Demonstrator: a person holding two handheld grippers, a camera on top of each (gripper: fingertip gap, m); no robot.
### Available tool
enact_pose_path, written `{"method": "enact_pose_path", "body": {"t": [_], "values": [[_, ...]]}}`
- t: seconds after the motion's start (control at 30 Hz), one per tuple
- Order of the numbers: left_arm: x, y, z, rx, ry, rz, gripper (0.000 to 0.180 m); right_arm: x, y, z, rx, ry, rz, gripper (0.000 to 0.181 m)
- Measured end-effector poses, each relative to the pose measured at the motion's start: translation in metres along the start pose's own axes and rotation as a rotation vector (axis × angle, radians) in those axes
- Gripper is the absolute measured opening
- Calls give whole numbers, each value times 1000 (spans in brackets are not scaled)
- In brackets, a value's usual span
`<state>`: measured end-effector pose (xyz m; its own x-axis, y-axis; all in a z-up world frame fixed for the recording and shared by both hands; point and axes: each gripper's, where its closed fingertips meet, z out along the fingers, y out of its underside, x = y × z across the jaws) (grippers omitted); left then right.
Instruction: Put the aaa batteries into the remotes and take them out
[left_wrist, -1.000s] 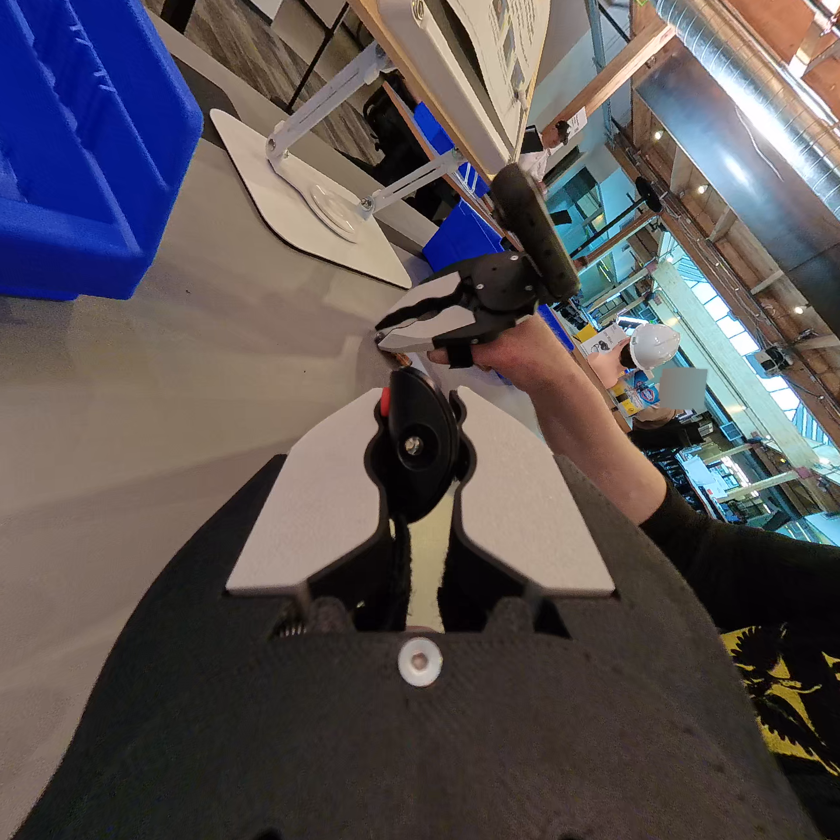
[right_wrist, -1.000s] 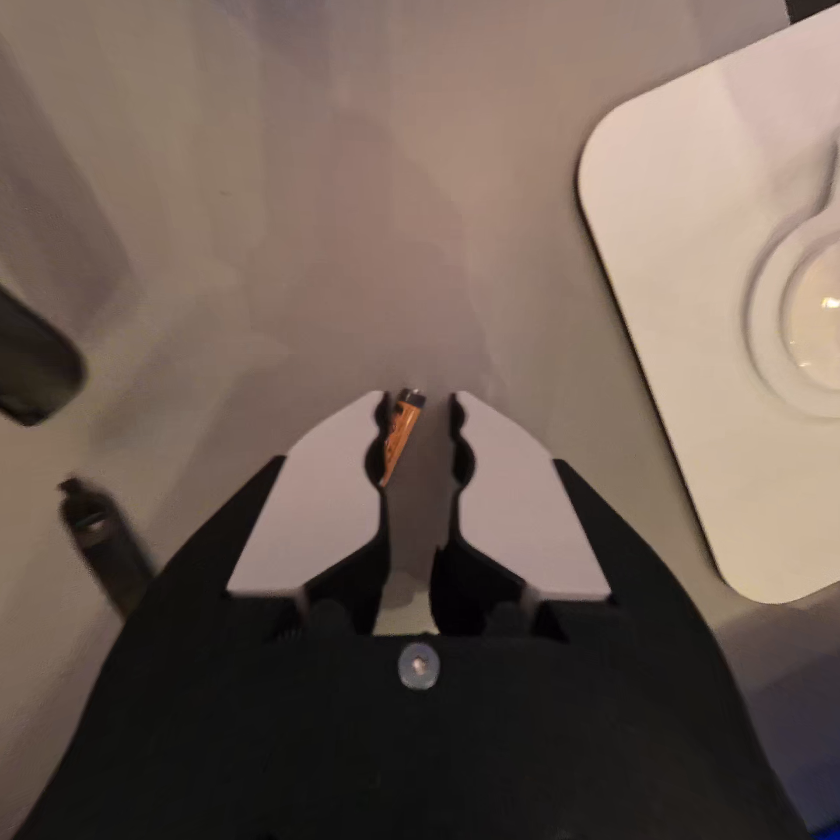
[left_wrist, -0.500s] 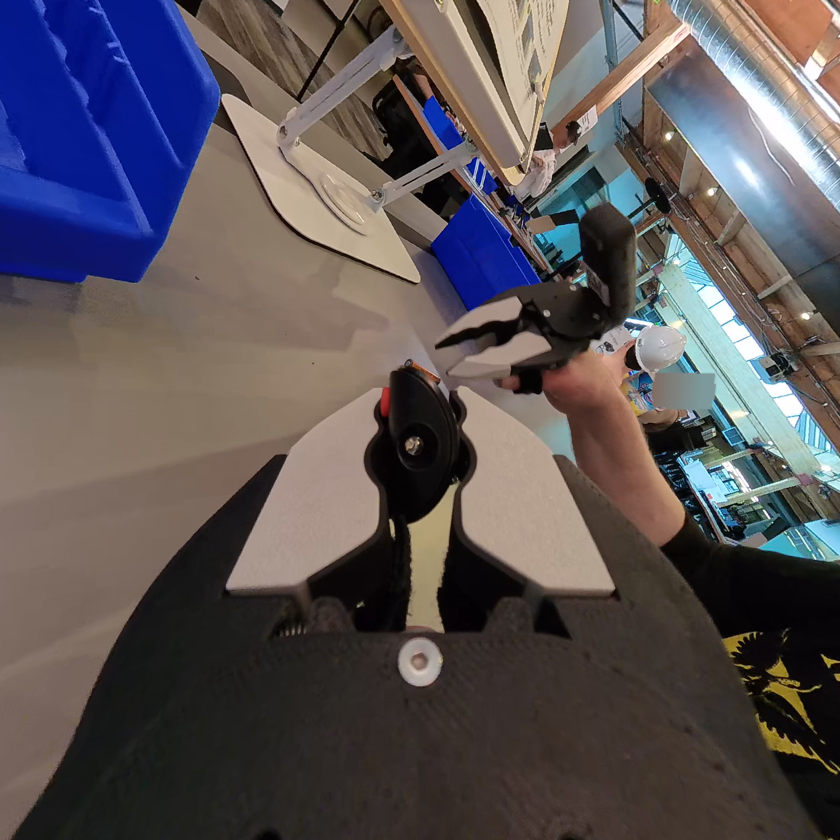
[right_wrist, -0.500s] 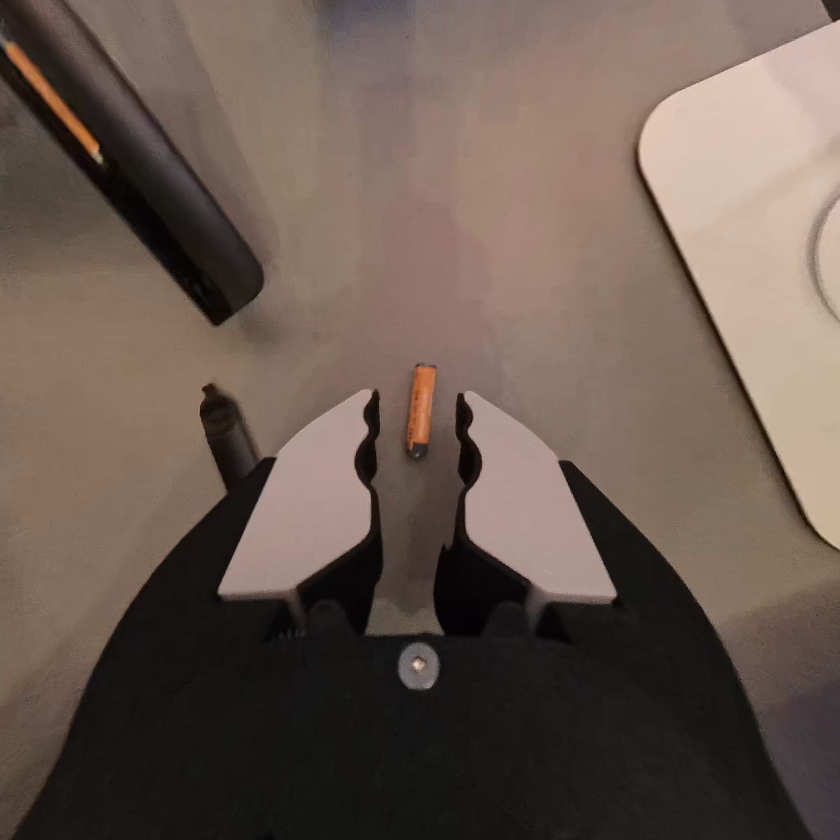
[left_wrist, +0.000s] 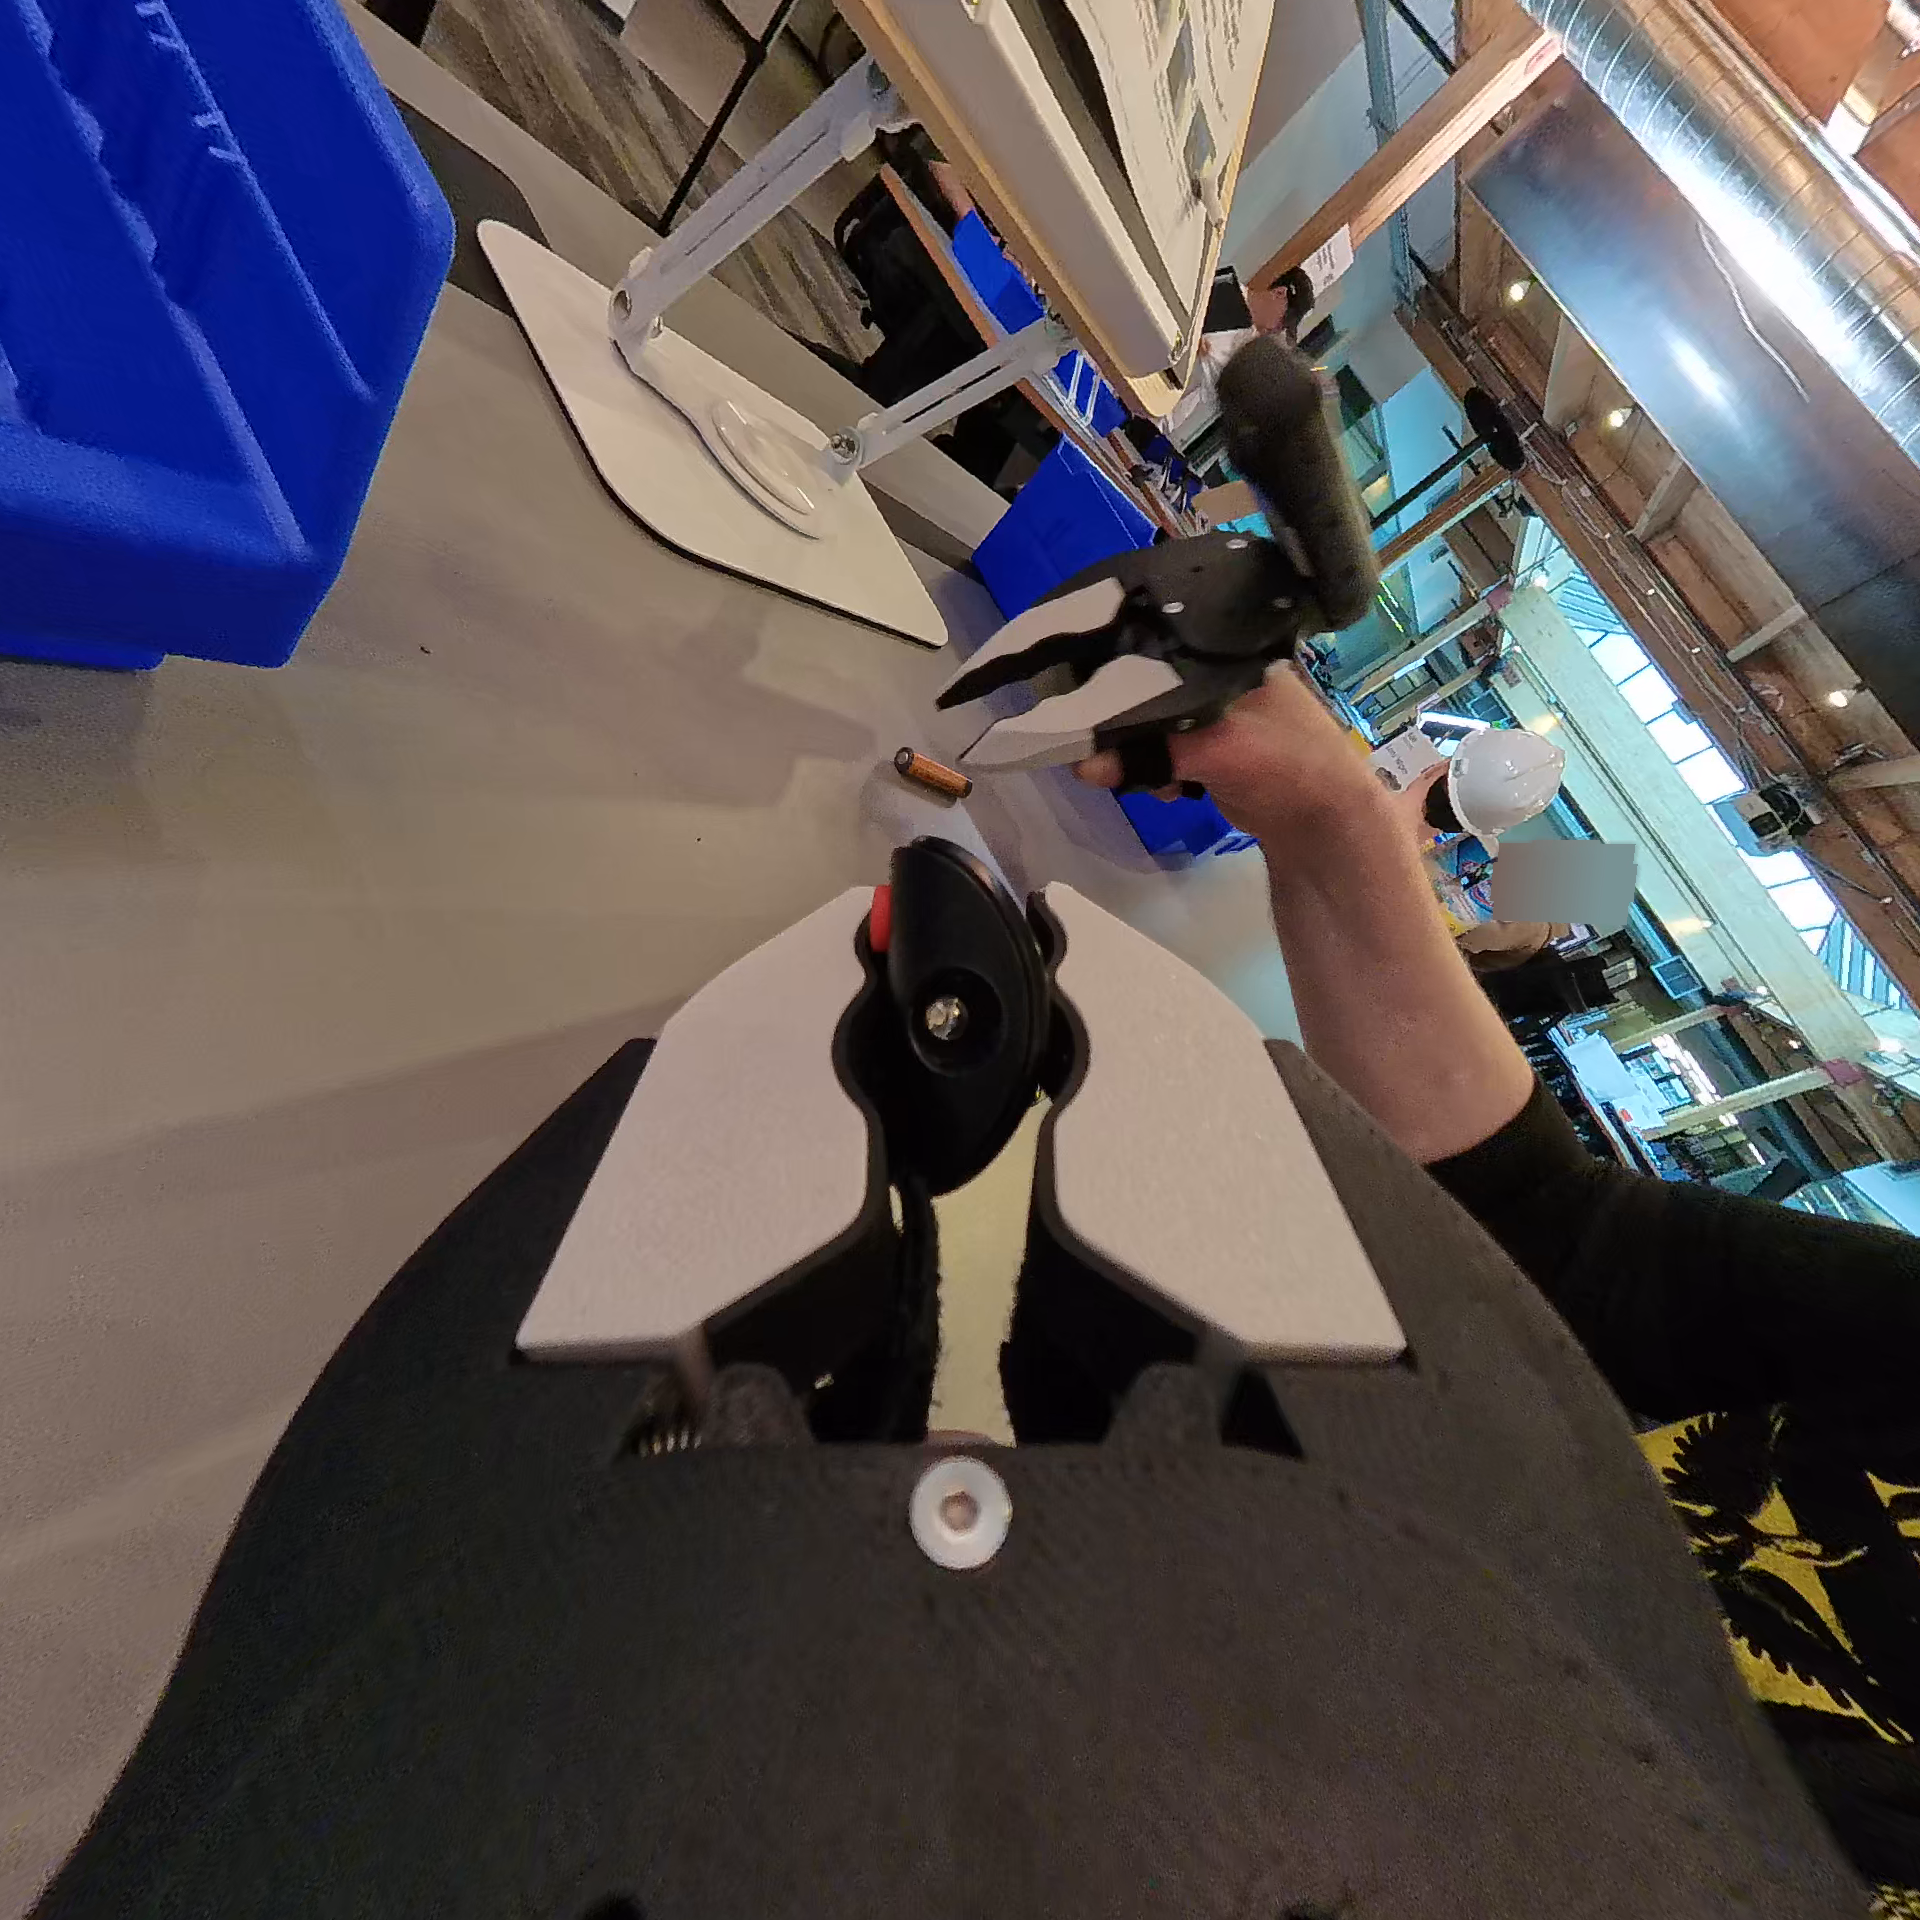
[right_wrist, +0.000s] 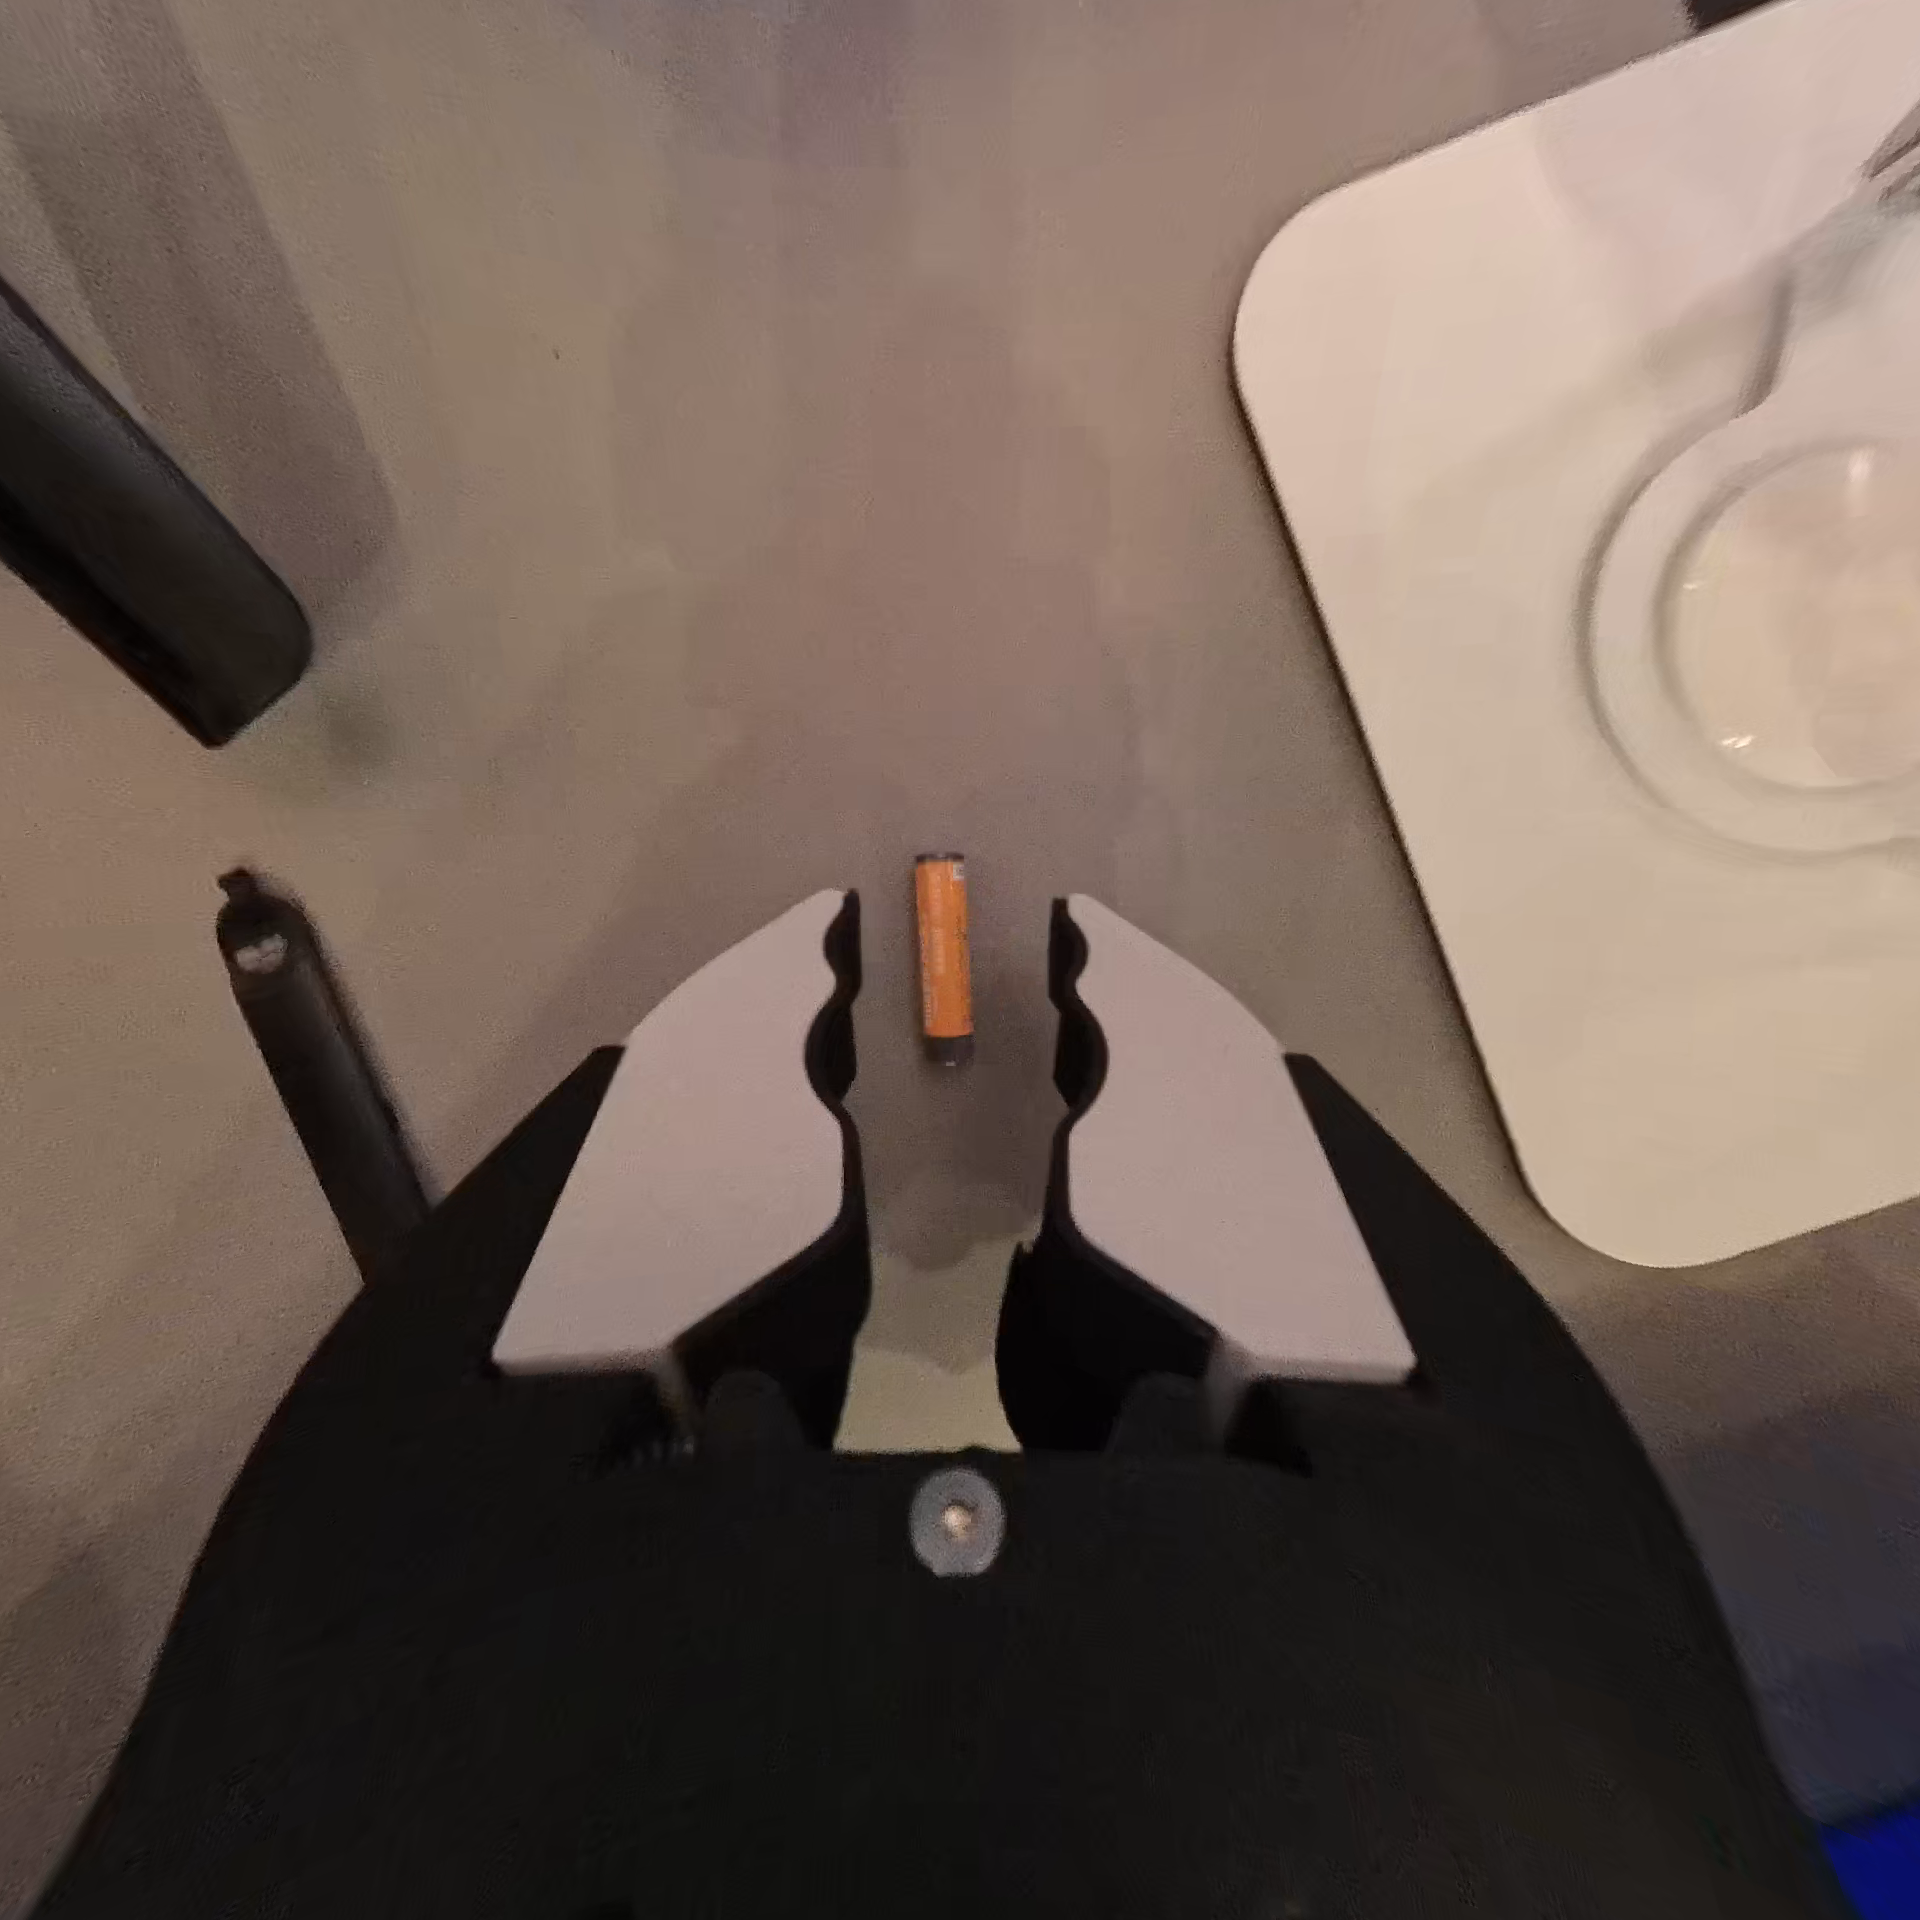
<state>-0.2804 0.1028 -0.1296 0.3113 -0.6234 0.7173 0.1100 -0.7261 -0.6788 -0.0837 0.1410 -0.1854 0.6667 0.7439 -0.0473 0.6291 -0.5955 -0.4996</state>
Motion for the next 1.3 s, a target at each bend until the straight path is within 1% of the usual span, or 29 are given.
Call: {"method": "enact_pose_path", "body": {"t": [0.07,0.1,0.13,0.17,0.3,0.37,0.4,0.47,0.5,0.57,0.6,0.63,0.67,0.73,0.77,0.8,0.83,0.87,0.9,0.93,0.97,1.0,1.03,1.07,1.1,1.13,1.2,1.27,1.3], "values": [[2,0,0,-1,6,5,25,8,23,18,-148,-8,-2,35],[3,0,0,0,10,6,25,1,11,18,-63,-44,-63,22],[3,0,0,-1,12,6,25,-3,12,18,-75,-52,-100,9],[3,0,0,-2,13,8,25,-2,14,19,-100,-33,-118,10],[3,-3,-3,11,17,12,25,-11,13,18,-63,-40,-174,9],[3,-4,-4,8,17,17,25,-31,7,12,-28,-82,-368,9],[2,-4,-4,7,17,18,25,-41,8,11,-48,-102,-485,9],[1,-4,-5,5,12,19,25,-70,21,11,-132,-169,-806,9],[2,-4,-5,2,11,21,25,-78,29,12,-203,-185,-929,9],[2,-3,-4,-3,11,24,25,-80,37,10,-318,-172,-1097,10],[3,-2,-4,-3,11,25,25,-75,36,9,-362,-134,-1110,19],[3,-2,-3,-3,12,25,25,-74,36,8,-382,-137,-1056,36],[4,-2,-3,-2,16,23,25,-78,36,5,-382,-170,-969,39],[6,-2,-2,-2,23,22,25,-79,26,-6,-299,-145,-712,38],[6,-3,-2,-2,23,22,25,-72,21,-11,-256,-99,-511,40],[6,-3,-3,-2,25,22,25,-62,23,-16,-223,-62,-292,33],[5,-3,-3,-2,27,17,25,-52,27,-18,-189,-31,-113,34],[5,-3,-2,-3,33,11,25,-43,26,-19,-106,-6,-1,37],[5,-3,-2,-6,38,8,25,-38,20,-19,12,0,137,33],[5,-2,-1,-9,38,7,25,-40,23,-14,29,-37,229,33],[5,0,-1,-11,39,5,25,-35,27,-9,34,-8,294,42],[5,1,-1,-12,45,-3,25,-32,19,-4,100,14,343,42],[5,1,-1,-9,50,-11,25,-30,20,2,91,36,375,46],[5,1,-1,-6,54,-14,25,-29,23,8,62,58,408,57],[5,0,-2,-2,57,-14,25,-30,19,12,97,63,445,56],[5,-1,-3,3,60,-16,25,-29,22,17,78,98,467,58],[6,-2,-6,8,68,-20,25,-24,28,15,55,221,447,54],[6,-5,-9,16,78,-26,25,-25,29,18,45,245,428,56],[6,-7,-10,24,85,-28,25,-25,31,18,15,258,404,55]]}}
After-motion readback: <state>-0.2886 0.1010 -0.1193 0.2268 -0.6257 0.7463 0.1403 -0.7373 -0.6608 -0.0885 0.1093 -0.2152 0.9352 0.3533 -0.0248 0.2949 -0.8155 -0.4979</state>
